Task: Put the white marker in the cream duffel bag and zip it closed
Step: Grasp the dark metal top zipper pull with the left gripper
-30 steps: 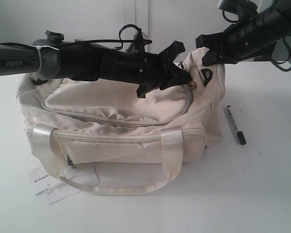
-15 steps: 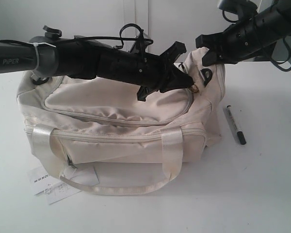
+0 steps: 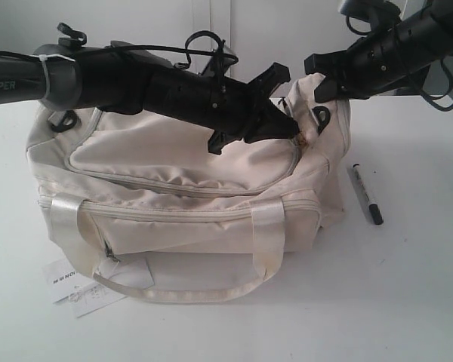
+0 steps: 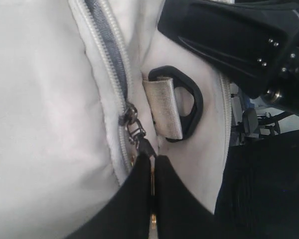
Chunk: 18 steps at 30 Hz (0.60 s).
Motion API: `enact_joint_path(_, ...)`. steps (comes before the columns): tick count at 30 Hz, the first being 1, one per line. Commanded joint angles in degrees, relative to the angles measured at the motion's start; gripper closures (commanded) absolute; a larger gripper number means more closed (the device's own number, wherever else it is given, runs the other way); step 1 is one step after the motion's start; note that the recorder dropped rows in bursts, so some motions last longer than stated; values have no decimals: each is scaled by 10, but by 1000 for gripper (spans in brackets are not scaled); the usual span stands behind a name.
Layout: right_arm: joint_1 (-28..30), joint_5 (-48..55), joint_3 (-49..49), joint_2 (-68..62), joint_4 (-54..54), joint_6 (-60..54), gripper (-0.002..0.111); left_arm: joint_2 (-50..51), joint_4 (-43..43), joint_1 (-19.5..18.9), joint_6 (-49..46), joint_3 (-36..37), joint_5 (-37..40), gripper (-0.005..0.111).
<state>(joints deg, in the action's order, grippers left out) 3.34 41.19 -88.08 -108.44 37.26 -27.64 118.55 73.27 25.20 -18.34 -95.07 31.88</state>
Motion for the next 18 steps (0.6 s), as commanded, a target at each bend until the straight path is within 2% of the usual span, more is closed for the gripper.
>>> enact_joint_path(1, 0, -11, 1, 9, 5, -6, 108, -9, -6, 2, 5, -3, 40, 107)
enact_joint_path(18, 0, -11, 1, 9, 5, -6, 108, -13, -6, 2, 20, -3, 63, 107)
